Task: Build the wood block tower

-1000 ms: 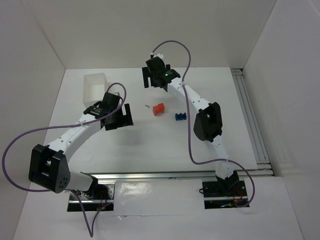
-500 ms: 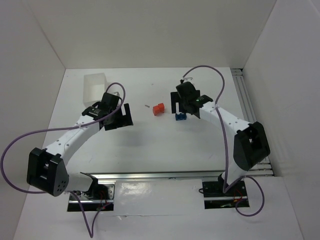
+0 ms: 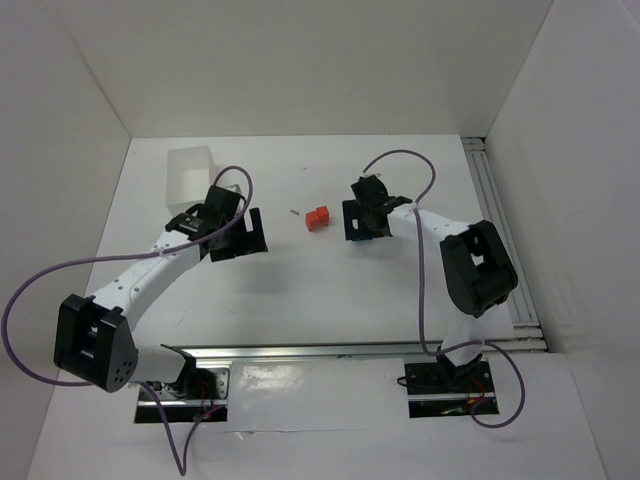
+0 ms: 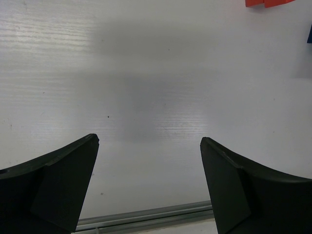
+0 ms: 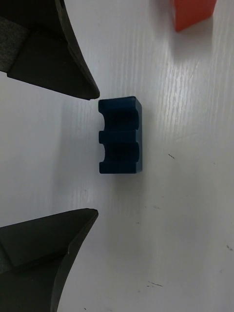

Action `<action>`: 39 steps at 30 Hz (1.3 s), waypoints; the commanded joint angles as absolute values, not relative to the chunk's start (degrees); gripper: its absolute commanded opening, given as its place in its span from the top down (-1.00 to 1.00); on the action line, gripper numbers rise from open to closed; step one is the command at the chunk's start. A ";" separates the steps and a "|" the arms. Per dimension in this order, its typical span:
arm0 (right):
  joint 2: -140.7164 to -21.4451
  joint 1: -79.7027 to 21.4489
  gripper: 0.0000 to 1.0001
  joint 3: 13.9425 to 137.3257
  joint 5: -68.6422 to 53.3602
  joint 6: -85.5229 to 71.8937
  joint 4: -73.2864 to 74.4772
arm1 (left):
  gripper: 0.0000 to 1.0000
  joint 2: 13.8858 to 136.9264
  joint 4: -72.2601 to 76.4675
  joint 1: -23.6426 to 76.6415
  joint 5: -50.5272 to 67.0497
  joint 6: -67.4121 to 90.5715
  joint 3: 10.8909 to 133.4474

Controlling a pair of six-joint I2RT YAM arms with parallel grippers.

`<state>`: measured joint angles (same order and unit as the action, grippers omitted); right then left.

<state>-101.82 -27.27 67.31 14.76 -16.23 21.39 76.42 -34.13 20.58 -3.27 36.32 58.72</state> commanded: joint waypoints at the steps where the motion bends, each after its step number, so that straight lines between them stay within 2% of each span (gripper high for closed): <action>1: -103.62 -26.11 -1.00 70.05 15.56 -14.77 17.84 | -0.98 77.34 -33.49 20.83 -3.43 36.83 59.68; 15: -108.54 -24.96 -1.00 74.17 14.15 -15.02 17.31 | -0.98 78.49 -32.96 20.83 -3.96 36.83 59.68; 27: -110.48 -24.96 -0.74 75.41 15.82 -21.09 18.46 | -0.98 77.96 -32.96 20.83 -3.96 36.83 59.15; 32: -111.62 -24.96 -0.74 76.03 16.34 -21.62 18.46 | -0.98 77.96 -32.96 20.83 -4.48 36.83 58.63; 34: -111.62 -24.96 -0.67 76.03 16.35 -21.62 18.46 | -0.98 77.96 -32.96 20.83 -4.48 36.83 58.62; 36: -111.62 -24.96 -0.49 76.03 16.35 -21.62 18.46 | -0.98 77.96 -32.96 20.83 -4.48 36.83 58.62; 39: -111.01 -24.96 -0.11 76.03 16.87 -21.62 17.93 | -0.98 77.96 -32.96 20.83 -4.48 36.83 58.62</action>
